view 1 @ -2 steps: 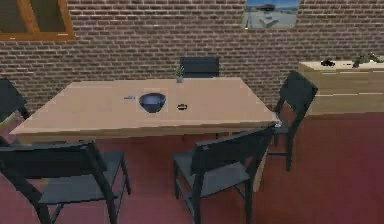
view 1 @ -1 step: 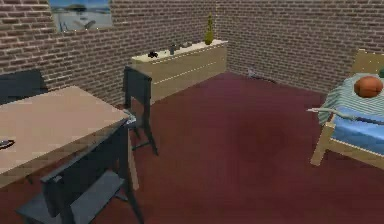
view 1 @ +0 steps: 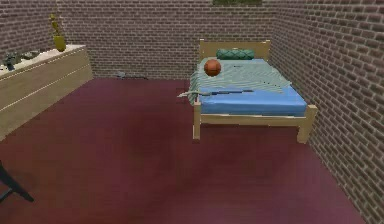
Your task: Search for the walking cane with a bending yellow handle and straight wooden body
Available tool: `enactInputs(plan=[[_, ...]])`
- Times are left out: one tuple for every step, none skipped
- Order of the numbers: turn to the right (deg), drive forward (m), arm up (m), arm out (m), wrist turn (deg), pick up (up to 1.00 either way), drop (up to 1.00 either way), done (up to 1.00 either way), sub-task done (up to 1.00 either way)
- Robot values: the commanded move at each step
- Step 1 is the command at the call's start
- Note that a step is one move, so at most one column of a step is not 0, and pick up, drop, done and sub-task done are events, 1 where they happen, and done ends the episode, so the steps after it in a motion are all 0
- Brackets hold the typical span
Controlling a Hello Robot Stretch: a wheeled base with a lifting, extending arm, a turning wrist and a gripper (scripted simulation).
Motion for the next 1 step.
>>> enactInputs(plan=[[0.0, 0.75, 0.0, 0.0, 0.0, 0.0, 0.0, 0.0, 0.0]])
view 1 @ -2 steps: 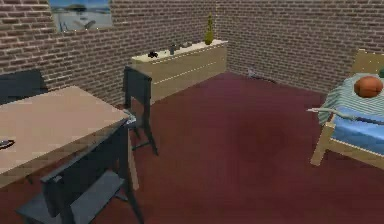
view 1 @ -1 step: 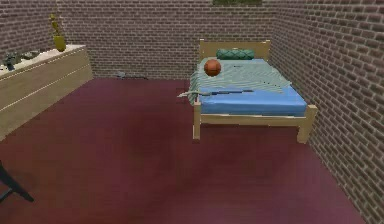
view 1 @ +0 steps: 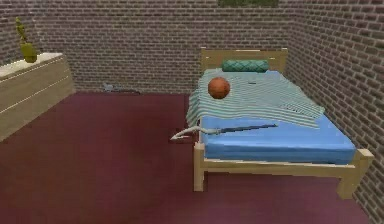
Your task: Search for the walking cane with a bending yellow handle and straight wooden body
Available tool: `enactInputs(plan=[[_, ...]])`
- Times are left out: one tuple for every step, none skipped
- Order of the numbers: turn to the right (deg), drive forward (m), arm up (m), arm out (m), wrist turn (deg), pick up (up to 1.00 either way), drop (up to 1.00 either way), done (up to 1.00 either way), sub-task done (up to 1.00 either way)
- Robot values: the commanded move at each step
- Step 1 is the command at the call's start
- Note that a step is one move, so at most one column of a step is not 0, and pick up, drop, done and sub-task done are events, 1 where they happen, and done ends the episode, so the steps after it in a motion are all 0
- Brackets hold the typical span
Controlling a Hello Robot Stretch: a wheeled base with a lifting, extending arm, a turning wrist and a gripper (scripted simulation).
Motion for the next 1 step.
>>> enactInputs(plan=[[45.0, 0.0, 0.0, 0.0, 0.0, 0.0, 0.0, 0.0, 0.0]])
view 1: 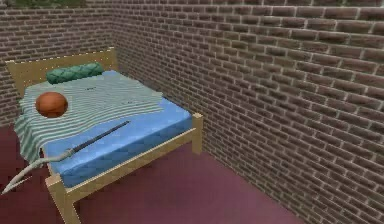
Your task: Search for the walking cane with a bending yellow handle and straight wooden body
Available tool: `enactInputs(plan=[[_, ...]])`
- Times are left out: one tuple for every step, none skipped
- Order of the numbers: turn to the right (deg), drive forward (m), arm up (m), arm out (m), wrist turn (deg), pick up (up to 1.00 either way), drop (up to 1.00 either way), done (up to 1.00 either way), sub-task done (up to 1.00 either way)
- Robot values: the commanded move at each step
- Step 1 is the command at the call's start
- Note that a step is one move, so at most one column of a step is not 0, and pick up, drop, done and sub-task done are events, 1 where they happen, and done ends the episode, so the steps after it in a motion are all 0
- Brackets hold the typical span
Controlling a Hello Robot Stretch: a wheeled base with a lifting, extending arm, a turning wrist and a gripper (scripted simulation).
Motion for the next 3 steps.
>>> enactInputs(plan=[[30.0, 0.0, 0.0, 0.0, 0.0, 0.0, 0.0, 0.0, 0.0], [0.0, 0.4, 0.0, 0.0, 0.0, 0.0, 0.0, 0.0, 0.0], [-36.0, 0.0, 0.0, 0.0, 0.0, 0.0, 0.0, 0.0, 0.0]])
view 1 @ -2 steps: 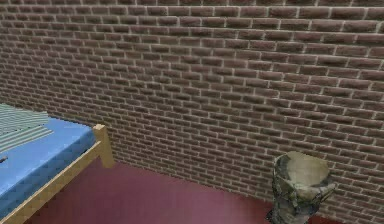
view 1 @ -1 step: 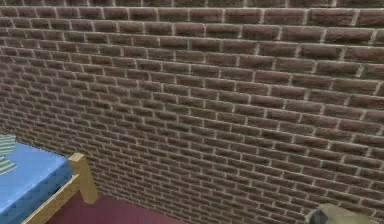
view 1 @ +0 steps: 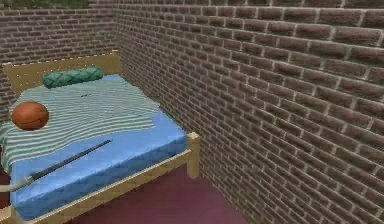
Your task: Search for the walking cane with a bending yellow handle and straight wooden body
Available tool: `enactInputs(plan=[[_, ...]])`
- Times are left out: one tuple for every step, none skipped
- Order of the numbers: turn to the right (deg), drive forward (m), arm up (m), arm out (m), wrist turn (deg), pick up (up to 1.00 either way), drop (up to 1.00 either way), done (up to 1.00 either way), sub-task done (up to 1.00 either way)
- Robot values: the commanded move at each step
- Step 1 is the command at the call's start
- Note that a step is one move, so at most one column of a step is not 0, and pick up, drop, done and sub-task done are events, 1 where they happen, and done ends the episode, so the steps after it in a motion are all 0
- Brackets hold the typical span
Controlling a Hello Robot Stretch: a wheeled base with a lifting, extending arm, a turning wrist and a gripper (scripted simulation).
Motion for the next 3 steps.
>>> enactInputs(plan=[[0.0, 0.55, 0.0, 0.0, 0.0, 0.0, 0.0, 0.0, 0.0], [-39.0, 0.0, 0.0, 0.0, 0.0, 0.0, 0.0, 0.0, 0.0], [0.0, 0.0, 0.0, 0.0, 0.0, 0.0, 0.0, 1.0, 0.0]])
